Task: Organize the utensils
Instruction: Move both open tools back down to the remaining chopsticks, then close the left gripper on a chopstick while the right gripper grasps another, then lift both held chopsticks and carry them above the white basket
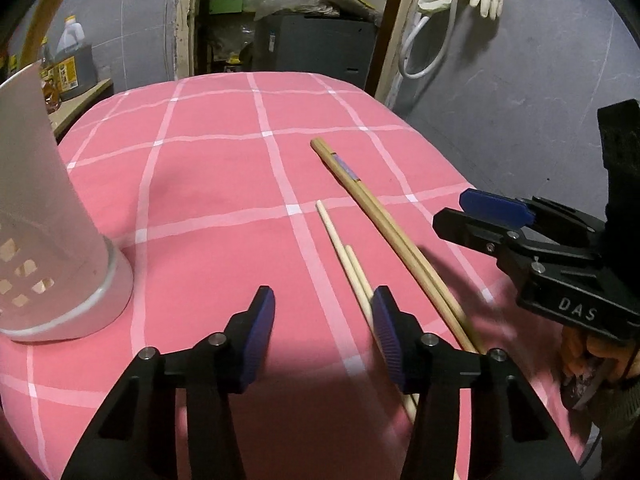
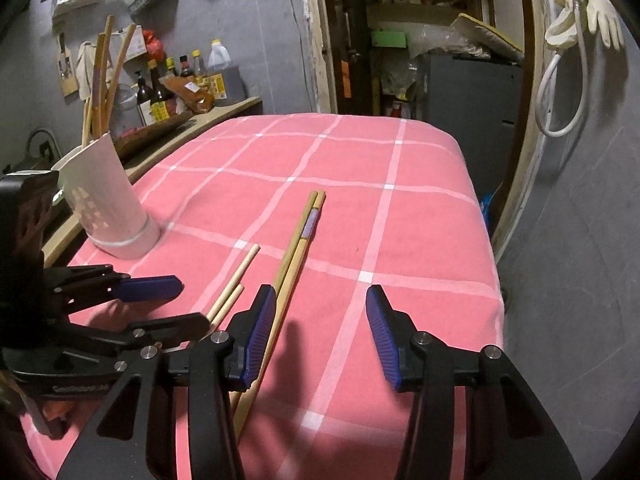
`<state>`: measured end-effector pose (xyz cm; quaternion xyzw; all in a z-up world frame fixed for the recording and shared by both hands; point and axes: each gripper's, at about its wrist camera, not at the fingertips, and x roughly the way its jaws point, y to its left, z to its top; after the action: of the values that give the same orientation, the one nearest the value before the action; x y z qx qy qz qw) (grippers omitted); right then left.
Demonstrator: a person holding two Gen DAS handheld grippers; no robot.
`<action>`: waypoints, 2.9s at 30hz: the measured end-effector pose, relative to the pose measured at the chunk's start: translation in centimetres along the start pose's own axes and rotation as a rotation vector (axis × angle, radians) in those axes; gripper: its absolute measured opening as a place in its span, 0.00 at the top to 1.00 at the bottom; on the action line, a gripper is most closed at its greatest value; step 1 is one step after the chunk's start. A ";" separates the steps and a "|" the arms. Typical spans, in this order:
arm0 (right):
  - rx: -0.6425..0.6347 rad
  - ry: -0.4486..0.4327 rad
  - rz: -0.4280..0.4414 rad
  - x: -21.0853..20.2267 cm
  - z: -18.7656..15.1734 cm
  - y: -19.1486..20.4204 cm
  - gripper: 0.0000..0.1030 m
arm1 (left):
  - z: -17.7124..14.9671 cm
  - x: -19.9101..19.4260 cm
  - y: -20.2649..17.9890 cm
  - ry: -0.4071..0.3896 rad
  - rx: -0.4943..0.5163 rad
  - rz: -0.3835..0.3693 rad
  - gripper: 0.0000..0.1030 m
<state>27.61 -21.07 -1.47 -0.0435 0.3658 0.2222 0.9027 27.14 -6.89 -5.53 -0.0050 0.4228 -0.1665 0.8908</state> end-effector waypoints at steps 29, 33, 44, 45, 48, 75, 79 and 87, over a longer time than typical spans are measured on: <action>-0.060 0.169 -0.025 6.3 3.0 1.5 0.79 | 2.0 1.1 1.7 0.039 -0.101 -0.031 0.92; -0.014 0.201 -0.004 7.5 4.2 0.8 0.79 | 2.5 1.5 1.7 0.054 -0.103 -0.044 0.92; 0.141 0.207 0.044 7.0 4.4 -0.7 0.95 | 2.7 0.8 2.0 0.056 -0.130 -0.071 0.97; 0.154 0.197 0.050 6.6 4.1 -0.8 0.95 | 2.7 0.6 1.9 0.048 -0.128 -0.070 0.97; 0.188 0.137 0.077 4.8 3.9 -0.6 0.95 | 2.5 -0.6 1.6 -0.001 -0.121 -0.071 0.97; 0.052 -0.663 0.243 -9.7 8.7 11.9 0.95 | 1.8 -19.8 8.0 -0.785 -0.221 0.066 0.97; 0.028 -0.739 0.263 -9.7 10.4 13.9 0.95 | 2.0 -21.9 11.4 -0.841 -0.272 0.102 0.97; 0.013 -0.865 0.250 -7.5 13.1 17.2 0.95 | 3.3 -23.4 19.4 -0.939 -0.373 0.183 0.97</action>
<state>23.83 -5.30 14.61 0.1035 -0.0415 0.3251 0.9391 21.55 18.07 11.26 -0.2011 -0.0015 0.0104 0.9795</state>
